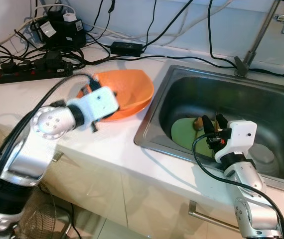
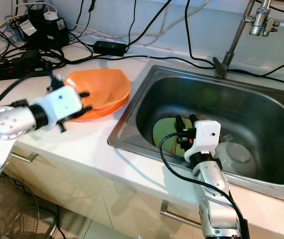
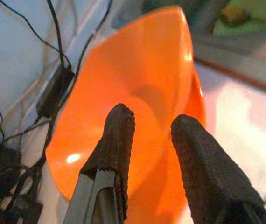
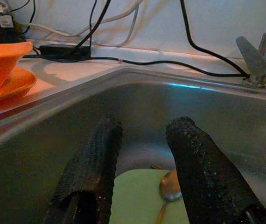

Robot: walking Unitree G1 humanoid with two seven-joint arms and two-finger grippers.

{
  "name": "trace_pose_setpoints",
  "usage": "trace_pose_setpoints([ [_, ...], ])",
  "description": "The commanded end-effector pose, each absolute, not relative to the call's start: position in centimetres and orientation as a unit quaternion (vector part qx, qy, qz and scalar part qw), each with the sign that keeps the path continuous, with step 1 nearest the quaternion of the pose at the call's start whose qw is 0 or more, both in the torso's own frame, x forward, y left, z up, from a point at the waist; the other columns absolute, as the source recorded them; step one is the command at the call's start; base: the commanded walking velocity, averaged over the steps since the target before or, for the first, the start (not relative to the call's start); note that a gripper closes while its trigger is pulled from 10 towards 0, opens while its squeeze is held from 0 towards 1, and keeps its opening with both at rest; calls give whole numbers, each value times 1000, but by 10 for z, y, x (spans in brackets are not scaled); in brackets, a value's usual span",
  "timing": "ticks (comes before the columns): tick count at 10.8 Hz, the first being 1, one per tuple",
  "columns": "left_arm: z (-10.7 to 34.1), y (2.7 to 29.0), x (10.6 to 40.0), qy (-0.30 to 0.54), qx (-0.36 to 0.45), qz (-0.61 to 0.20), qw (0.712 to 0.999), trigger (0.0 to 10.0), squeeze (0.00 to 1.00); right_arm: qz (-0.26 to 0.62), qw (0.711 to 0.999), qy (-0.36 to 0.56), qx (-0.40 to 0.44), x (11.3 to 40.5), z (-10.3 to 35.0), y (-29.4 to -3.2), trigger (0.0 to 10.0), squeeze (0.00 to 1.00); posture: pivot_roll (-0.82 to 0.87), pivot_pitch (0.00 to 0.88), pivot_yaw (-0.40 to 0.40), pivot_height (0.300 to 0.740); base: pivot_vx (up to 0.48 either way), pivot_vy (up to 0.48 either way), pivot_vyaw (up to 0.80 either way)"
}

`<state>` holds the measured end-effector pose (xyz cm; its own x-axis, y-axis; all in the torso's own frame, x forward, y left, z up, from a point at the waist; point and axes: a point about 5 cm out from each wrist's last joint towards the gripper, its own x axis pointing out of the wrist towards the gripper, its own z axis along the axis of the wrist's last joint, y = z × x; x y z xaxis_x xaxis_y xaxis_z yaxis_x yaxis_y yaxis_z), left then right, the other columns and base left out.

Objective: Kitchen organization

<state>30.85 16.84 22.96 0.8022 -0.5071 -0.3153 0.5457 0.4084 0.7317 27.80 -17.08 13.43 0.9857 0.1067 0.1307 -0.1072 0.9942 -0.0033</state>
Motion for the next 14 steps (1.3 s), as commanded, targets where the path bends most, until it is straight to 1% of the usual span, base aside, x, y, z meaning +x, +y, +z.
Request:
trace_pose_setpoints([
  [1,228,169,308,28,457,-316,831,10000,0,54,997,-58,5,279,130,-169,10000,0,193,57,-1,740,0,0,0],
  [2,229,169,311,26,460,-302,834,10000,0,53,997,-60,5,279,130,-169,10000,0,191,57,1,740,0,0,0],
  [4,224,172,318,37,491,-270,827,10000,0,50,997,-60,5,279,130,-170,10000,0,187,53,3,740,0,0,0],
  [5,220,174,322,43,515,-252,818,10000,0,50,997,-60,6,279,130,-169,10000,0,186,52,4,740,0,0,0],
  [7,216,172,326,45,518,-247,818,10000,0,51,997,-60,6,279,130,-169,10000,0,183,52,5,740,0,0,0],
  [8,214,173,327,46,519,-243,818,8235,0,49,997,-61,5,279,131,-170,10000,0,182,52,5,740,0,0,0],
  [9,214,173,330,42,517,-234,823,0,0,48,997,-60,4,279,130,-170,10000,0,181,51,6,740,0,0,0],
  [14,214,173,331,38,521,-231,821,0,0,50,997,-58,3,279,130,-169,10000,0,183,53,2,740,0,0,0],
])
